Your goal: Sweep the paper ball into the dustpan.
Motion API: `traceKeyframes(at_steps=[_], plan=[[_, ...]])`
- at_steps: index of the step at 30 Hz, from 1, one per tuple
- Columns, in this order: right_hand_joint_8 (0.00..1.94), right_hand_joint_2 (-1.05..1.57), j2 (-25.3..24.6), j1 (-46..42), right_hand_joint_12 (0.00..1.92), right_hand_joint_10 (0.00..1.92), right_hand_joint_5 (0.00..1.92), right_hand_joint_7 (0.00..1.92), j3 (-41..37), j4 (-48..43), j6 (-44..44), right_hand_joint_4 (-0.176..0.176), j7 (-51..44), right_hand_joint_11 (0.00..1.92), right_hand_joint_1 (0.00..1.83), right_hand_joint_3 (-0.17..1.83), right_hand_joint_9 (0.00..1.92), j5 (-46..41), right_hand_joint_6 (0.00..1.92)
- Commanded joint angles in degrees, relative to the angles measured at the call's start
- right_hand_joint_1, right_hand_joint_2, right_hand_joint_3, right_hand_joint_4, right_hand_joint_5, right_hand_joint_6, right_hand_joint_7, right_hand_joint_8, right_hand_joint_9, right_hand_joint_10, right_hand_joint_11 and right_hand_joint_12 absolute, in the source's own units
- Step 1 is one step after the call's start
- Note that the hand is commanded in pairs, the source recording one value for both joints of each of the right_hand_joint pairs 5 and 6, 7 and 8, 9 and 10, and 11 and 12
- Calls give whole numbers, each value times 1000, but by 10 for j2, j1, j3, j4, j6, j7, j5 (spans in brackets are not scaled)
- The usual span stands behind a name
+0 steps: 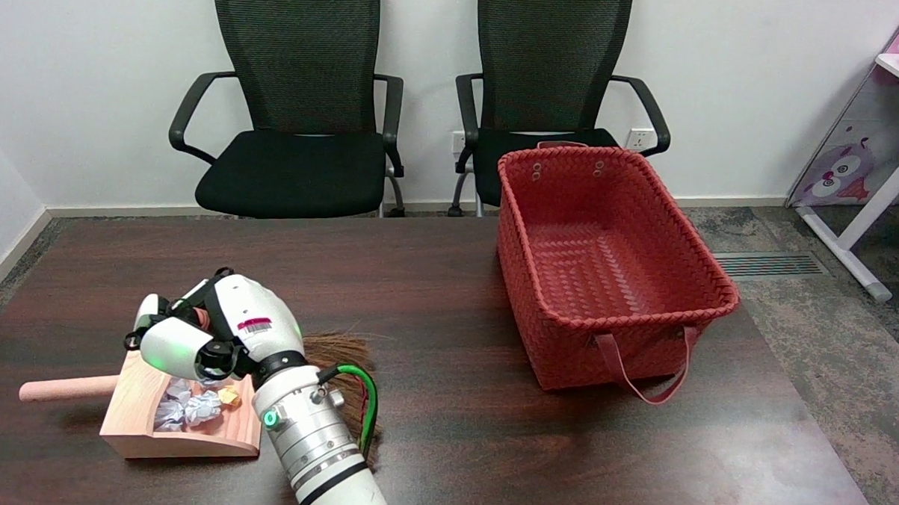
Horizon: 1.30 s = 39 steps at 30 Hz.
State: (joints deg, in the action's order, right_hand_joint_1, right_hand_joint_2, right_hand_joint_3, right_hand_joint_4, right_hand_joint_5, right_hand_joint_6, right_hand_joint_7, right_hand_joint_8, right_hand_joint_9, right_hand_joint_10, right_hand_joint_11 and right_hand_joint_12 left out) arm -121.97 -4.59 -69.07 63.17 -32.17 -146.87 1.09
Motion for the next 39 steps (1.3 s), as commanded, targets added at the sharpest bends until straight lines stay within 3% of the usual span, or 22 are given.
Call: traceKeyframes(at_steps=[1, 12, 22, 30, 35, 39], plan=[[1920, 1428, 2, 53, 1920, 1920, 1920, 1920, 8, -106, -80, 40, 2, 1920, 412, 1386, 1920, -68, 1920], [1920, 1315, 10, 93, 1920, 1920, 1920, 1920, 55, -162, -146, 23, 3, 1920, 402, 1412, 1920, -152, 1920], [1920, 1138, 17, 131, 1920, 1920, 1920, 1920, 120, -223, -223, 13, 13, 1920, 409, 1438, 1920, -278, 1920], [1920, 1024, 31, 172, 1920, 1920, 1920, 1920, 209, -276, -277, 8, 138, 1920, 437, 1415, 1920, -412, 1920], [1920, 948, 35, 191, 1920, 1920, 1920, 1920, 226, -290, -302, 3, 202, 1920, 466, 1369, 1920, -422, 1920], [1920, 891, 37, 214, 1920, 1920, 1920, 1920, 237, -304, -301, 2, 306, 1920, 485, 1341, 1920, -448, 1920]])
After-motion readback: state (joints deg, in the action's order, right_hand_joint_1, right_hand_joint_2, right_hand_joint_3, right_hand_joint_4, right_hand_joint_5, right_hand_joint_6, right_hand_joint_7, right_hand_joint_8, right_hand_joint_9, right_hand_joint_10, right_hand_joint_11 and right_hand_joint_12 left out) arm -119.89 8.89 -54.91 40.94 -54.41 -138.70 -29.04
